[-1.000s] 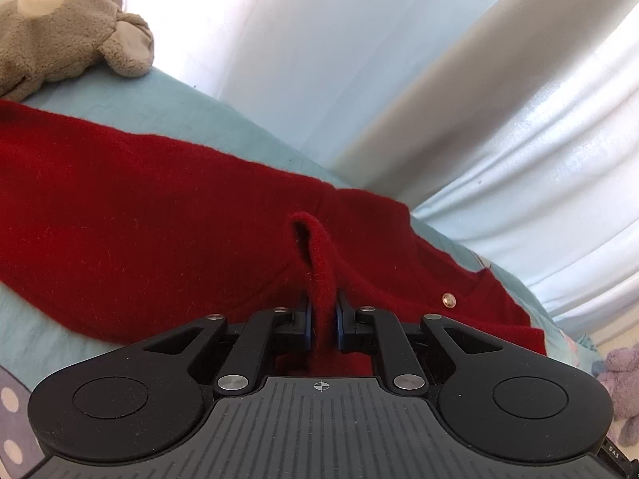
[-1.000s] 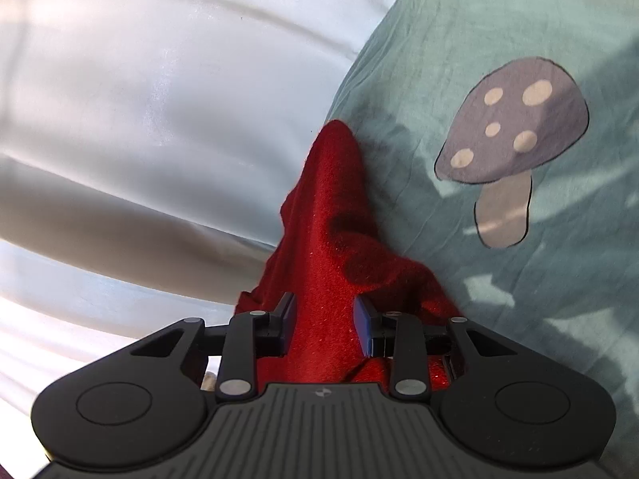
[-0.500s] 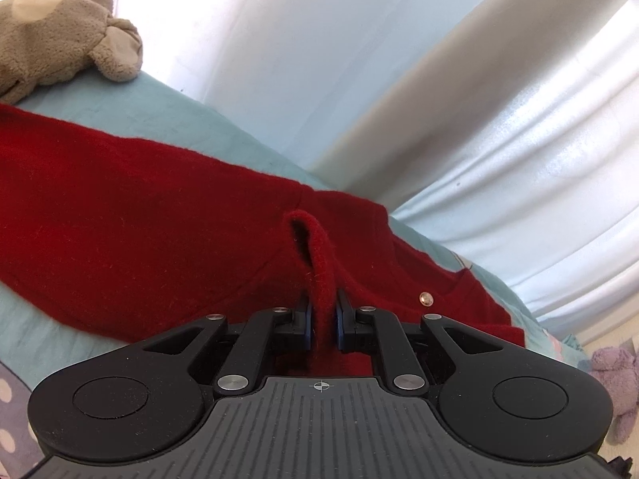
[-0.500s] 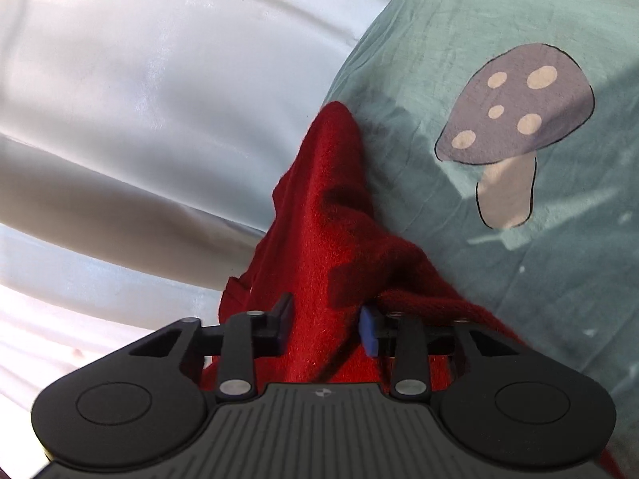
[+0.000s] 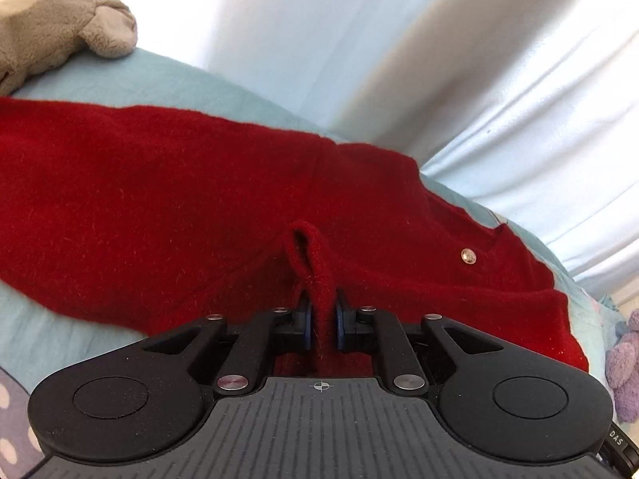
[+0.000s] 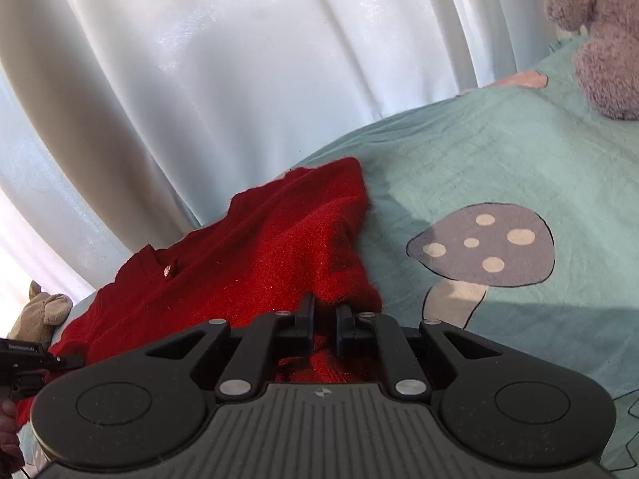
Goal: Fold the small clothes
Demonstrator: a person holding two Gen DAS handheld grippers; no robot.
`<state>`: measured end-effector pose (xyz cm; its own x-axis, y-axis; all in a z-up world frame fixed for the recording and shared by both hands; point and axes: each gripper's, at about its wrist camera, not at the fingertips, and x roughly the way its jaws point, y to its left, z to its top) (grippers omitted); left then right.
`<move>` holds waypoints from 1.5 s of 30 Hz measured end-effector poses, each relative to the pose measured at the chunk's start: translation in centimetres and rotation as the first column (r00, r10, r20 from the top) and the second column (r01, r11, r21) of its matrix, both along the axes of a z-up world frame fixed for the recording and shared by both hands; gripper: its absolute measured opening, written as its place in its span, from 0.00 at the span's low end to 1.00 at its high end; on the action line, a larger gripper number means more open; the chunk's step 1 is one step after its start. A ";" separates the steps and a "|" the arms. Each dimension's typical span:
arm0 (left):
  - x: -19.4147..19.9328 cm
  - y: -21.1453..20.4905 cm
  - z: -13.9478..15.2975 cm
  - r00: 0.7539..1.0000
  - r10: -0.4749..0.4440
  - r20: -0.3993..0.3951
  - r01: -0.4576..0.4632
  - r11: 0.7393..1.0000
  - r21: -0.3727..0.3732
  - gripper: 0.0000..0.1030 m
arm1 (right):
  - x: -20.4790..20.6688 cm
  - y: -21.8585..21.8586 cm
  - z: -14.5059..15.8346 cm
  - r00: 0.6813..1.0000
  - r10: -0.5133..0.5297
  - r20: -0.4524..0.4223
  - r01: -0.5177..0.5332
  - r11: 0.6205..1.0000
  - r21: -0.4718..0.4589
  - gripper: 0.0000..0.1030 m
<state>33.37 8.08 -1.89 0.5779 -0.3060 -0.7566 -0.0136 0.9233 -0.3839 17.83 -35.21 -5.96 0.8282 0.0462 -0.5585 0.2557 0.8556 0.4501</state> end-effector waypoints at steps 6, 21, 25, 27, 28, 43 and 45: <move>0.5 -0.1 -1.4 0.999 0.000 -0.043 0.002 0.999 0.033 0.14 | 0.3 1.5 0.2 0.999 0.035 -0.002 -0.035 0.994 -0.108 0.09; 0.0 1.0 -1.6 0.999 0.044 -0.010 -0.043 0.999 0.033 0.36 | 0.6 2.8 -0.9 0.997 0.053 -0.050 -0.064 0.963 -0.261 0.09; -1.0 3.4 -0.6 0.994 0.111 -0.016 -0.111 0.994 -0.014 0.50 | 0.4 2.5 -0.4 0.995 0.072 -0.069 -0.087 0.964 -0.251 0.18; -2.2 5.5 0.4 0.985 0.170 0.010 -0.169 0.984 -0.063 0.73 | -0.3 1.9 0.3 0.995 0.051 -0.081 -0.067 0.976 -0.209 0.33; -2.7 6.6 0.7 0.979 0.204 0.019 -0.202 0.977 -0.074 0.79 | -0.9 1.7 0.6 0.996 0.033 -0.086 -0.050 0.979 -0.198 0.49; -6.5 26.3 -1.4 0.713 0.691 -0.119 -0.686 0.653 -0.320 0.79 | -5.3 3.0 3.1 0.998 0.051 -0.034 -0.056 0.987 -0.151 0.55; -6.7 28.5 -1.9 0.668 0.734 -0.126 -0.728 0.610 -0.313 0.76 | -5.1 3.8 3.4 0.997 0.070 -0.025 -0.073 0.985 -0.157 0.55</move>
